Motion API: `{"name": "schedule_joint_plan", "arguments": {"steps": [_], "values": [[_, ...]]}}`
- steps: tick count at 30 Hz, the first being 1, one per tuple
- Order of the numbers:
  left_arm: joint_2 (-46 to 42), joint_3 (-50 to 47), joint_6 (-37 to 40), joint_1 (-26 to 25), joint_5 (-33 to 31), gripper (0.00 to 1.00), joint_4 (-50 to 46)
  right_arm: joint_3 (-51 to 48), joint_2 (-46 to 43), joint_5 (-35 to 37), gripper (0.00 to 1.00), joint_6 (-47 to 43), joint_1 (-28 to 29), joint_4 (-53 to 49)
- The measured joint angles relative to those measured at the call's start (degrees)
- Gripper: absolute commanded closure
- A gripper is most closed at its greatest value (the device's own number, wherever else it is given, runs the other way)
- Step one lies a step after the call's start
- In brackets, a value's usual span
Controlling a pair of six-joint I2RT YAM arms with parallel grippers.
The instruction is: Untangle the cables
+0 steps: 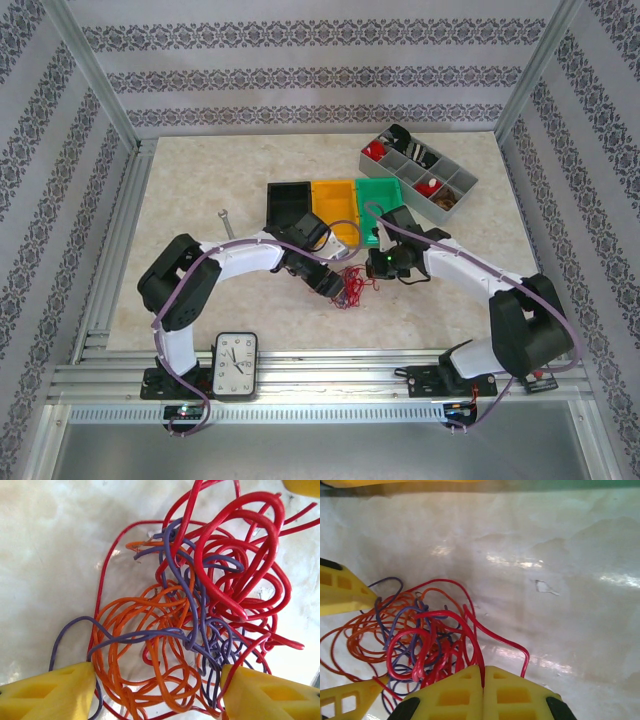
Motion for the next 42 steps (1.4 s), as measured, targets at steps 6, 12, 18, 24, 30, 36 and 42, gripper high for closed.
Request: {"name": "schedule_joint_plan", "arguments": {"steps": [6, 12, 18, 24, 30, 36, 42], "values": [[0.85, 1.07, -0.33, 0.00, -0.02, 0.33, 2.14, -0.35, 1.27, -0.79, 0.81, 0.83, -1.73, 1.01], [2.10, 1.84, -0.48, 0.00, 0.02, 0.39, 2.60, -0.33, 4.42, -2.84, 0.97, 1.27, -1.68, 2.34], [3.02, 2.12, -1.49, 0.00, 0.17, 0.48, 3.15, -0.42, 4.52, -3.13, 1.00, 1.49, -2.34, 2.49], [4.26, 2.05, -2.54, 0.00, 0.13, 0.59, 5.16, -2.40, -0.85, -2.73, 1.00, 6.19, -8.92, 4.76], [4.70, 0.76, -4.35, 0.15, 0.07, 0.90, 7.52, -3.37, -5.51, -0.04, 1.00, 11.45, -13.51, 6.21], [4.72, -0.81, -6.21, 0.74, 0.24, 1.00, 10.16, -4.39, -11.10, 4.96, 1.00, 14.99, -17.33, 6.38], [1.88, -5.51, -8.68, 2.56, -0.55, 1.00, 14.34, -4.92, -16.02, 7.19, 1.00, 16.04, -20.74, 6.19]]}}
